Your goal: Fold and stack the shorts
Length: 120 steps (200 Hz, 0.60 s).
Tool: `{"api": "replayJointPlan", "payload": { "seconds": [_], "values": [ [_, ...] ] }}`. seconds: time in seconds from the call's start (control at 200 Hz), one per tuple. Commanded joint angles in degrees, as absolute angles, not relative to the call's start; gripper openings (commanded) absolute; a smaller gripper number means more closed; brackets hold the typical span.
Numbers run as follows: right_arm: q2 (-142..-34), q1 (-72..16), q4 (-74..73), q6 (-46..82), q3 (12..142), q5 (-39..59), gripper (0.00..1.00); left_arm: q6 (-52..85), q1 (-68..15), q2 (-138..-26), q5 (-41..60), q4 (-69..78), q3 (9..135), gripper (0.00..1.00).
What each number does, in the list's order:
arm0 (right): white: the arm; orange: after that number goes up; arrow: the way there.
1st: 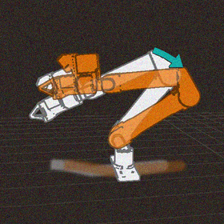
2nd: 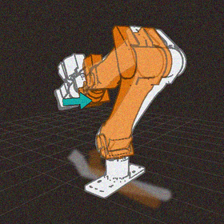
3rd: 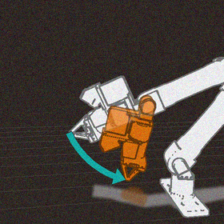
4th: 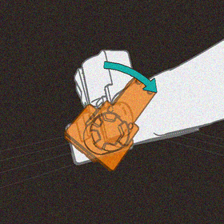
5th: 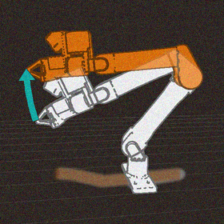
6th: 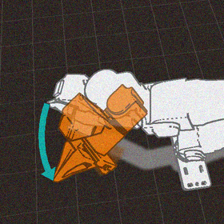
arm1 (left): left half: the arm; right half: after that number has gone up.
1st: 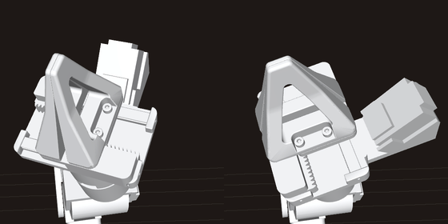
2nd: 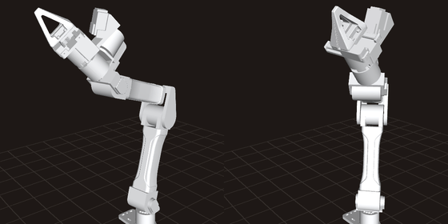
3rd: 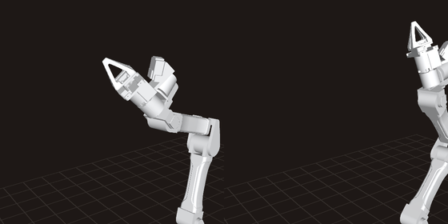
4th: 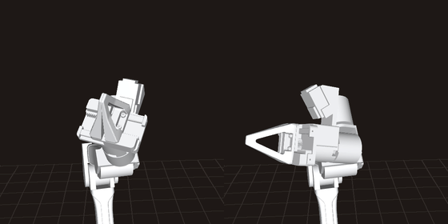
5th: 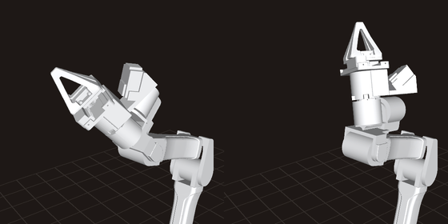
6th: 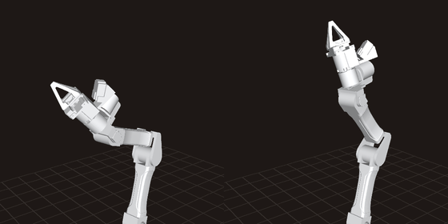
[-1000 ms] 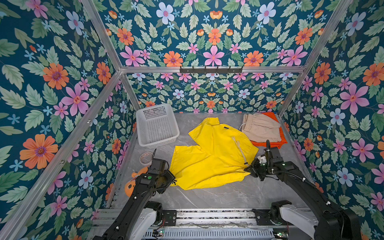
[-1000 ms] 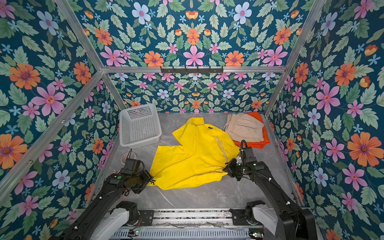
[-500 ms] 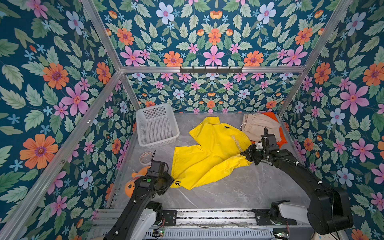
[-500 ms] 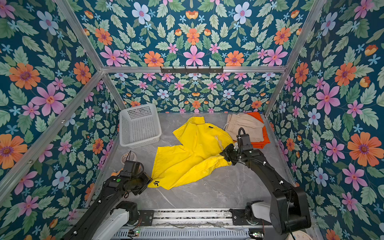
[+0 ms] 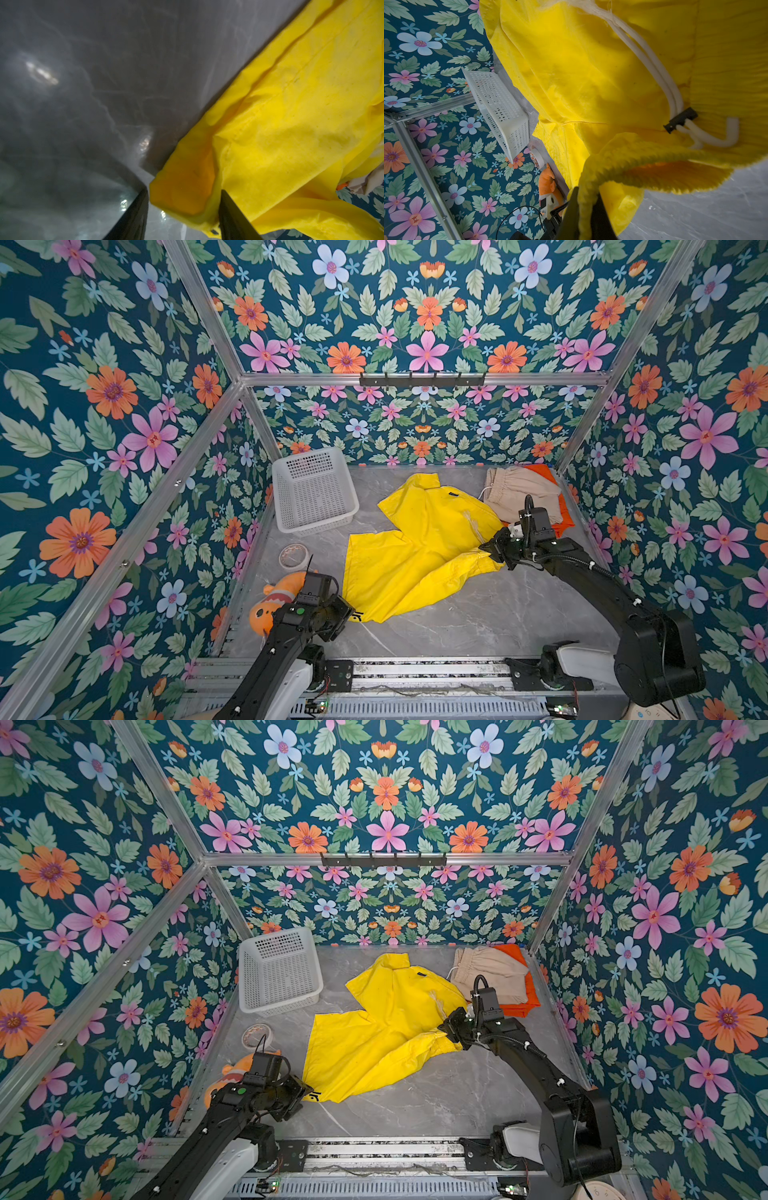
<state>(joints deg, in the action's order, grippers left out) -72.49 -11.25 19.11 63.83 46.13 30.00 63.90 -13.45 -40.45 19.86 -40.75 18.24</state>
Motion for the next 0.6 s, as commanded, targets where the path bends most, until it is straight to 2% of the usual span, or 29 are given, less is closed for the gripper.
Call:
{"api": "replayJointPlan", "payload": {
  "seconds": [0.0,0.135,0.24,0.35,0.425,0.595],
  "values": [
    [-72.1,-11.3,18.7,63.9,46.2,29.8,0.0,63.6,-13.4,-40.4,20.3,-41.0,18.5,0.56],
    [-71.7,-11.3,18.7,63.7,45.6,30.1,0.0,63.6,-13.4,-40.6,18.6,-40.0,17.2,0.49],
    [-70.6,-11.3,20.3,62.7,45.2,30.1,0.0,62.9,-13.4,-40.9,15.6,-40.1,17.5,0.38],
    [-68.3,-11.4,24.8,61.0,44.2,30.4,0.0,62.2,-13.4,-41.3,13.5,-40.2,19.3,0.13],
    [-65.6,-11.9,28.8,60.1,42.4,30.7,0.0,60.9,-13.3,-41.7,11.0,-42.8,22.6,0.0],
    [-57.9,-14.9,41.8,58.1,36.4,28.5,0.0,55.3,-13.4,-43.5,1.1,-53.7,37.5,0.0]
  ]
}}
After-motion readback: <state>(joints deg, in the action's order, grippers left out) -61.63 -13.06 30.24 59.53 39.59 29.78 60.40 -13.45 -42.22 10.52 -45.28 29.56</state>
